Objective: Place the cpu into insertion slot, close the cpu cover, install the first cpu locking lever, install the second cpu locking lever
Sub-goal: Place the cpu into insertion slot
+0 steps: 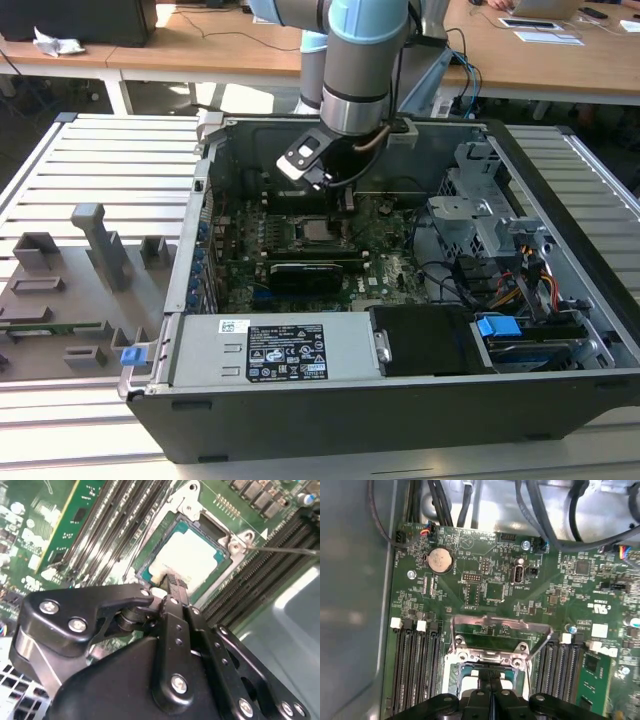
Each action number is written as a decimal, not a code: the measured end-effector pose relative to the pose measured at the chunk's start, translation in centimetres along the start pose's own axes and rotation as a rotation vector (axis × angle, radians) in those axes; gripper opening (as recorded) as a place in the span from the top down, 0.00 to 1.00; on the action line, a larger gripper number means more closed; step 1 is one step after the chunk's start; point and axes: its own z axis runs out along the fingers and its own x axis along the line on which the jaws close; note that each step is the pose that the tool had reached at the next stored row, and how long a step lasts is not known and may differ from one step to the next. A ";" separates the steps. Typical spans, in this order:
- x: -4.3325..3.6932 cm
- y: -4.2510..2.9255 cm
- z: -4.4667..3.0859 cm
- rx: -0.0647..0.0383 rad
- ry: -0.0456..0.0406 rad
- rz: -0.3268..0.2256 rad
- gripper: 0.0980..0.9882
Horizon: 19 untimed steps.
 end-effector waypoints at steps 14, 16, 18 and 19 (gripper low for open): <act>-0.05 -0.16 -7.05 0.000 0.0000 0.000 0.99; -0.05 -0.17 -7.58 0.000 0.0001 0.000 0.99; -0.05 -0.17 -7.57 0.000 0.0002 0.000 0.99; -0.05 -0.17 -7.58 0.000 0.0001 0.000 0.99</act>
